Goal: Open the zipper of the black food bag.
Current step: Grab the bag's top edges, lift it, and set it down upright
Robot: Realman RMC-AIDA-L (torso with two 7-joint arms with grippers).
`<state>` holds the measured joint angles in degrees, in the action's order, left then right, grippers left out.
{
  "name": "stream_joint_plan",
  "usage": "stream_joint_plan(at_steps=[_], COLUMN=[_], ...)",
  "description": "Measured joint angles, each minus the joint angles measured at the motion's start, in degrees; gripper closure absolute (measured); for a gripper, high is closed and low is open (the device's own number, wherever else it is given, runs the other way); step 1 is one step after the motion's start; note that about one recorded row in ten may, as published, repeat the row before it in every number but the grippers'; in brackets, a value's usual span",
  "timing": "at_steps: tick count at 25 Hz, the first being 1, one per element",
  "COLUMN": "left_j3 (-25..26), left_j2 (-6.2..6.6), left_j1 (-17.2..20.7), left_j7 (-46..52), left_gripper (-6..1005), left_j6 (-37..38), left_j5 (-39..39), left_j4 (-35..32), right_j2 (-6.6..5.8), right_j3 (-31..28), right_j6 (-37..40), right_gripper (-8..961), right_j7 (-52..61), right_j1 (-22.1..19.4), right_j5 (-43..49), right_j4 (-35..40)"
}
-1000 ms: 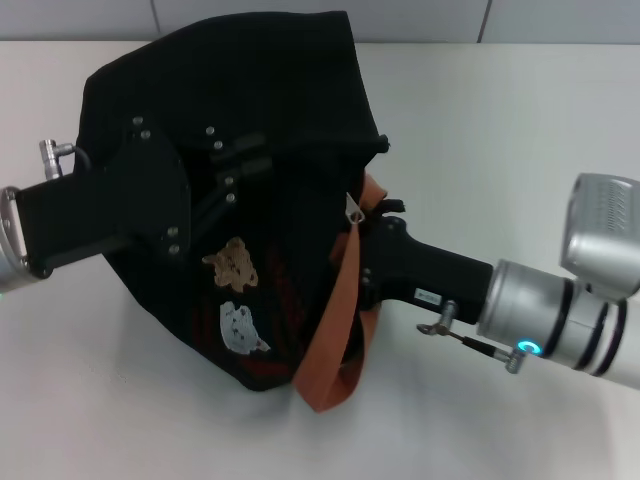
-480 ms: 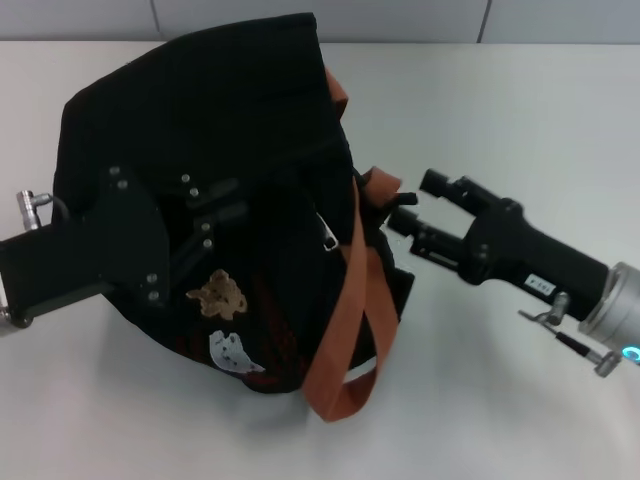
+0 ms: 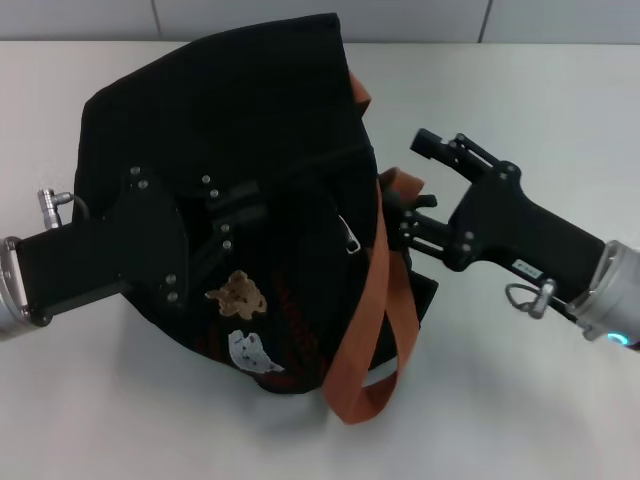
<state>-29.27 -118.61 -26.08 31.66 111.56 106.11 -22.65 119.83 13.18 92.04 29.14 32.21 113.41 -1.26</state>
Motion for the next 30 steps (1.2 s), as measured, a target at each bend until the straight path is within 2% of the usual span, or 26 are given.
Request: stream_joint_plan(at_steps=[3, 4, 5, 10, 16, 20, 25, 30], left_j3=[0.0, 0.0, 0.0, 0.01, 0.01, -0.23, -0.59, -0.61], left_j2=[-0.02, -0.02, -0.07, -0.13, -0.13, -0.13, -0.13, -0.13], left_j1=[-0.33, -0.33, -0.35, -0.43, -0.46, -0.46, -0.47, -0.46], left_j7=[-0.02, -0.02, -0.02, -0.02, 0.01, 0.02, 0.04, 0.06], left_gripper=[906, 906, 906, 906, 906, 907, 907, 907], left_j6=[-0.03, -0.03, -0.07, -0.07, -0.16, -0.21, -0.29, -0.46], left_j5=[0.01, 0.01, 0.01, 0.0, 0.13, 0.16, 0.18, 0.11], left_j4=[0.23, 0.23, 0.24, 0.34, 1.03, 1.2, 1.28, 1.31], right_j2=[0.05, 0.05, 0.09, 0.08, 0.06, 0.05, 0.05, 0.05], right_j3=[-0.44, -0.44, -0.8, -1.46, -2.15, -4.45, -3.75, -3.3], right_j6=[-0.01, -0.01, 0.09, 0.17, 0.32, 0.72, 1.5, 1.62], right_gripper=[164, 165, 167, 176, 186, 193, 411, 560], right_j7=[-10.32, -10.32, -16.39, -22.48, -24.09, -27.46, -27.67, -27.74], right_j1=[0.08, 0.08, -0.04, -0.1, 0.12, 0.17, 0.91, 1.15], right_j5=[-0.23, -0.23, -0.26, -0.26, -0.26, -0.23, 0.19, 2.06], right_j4=[-2.35, -2.35, -4.04, -5.51, -5.52, -5.93, -5.91, -5.73])
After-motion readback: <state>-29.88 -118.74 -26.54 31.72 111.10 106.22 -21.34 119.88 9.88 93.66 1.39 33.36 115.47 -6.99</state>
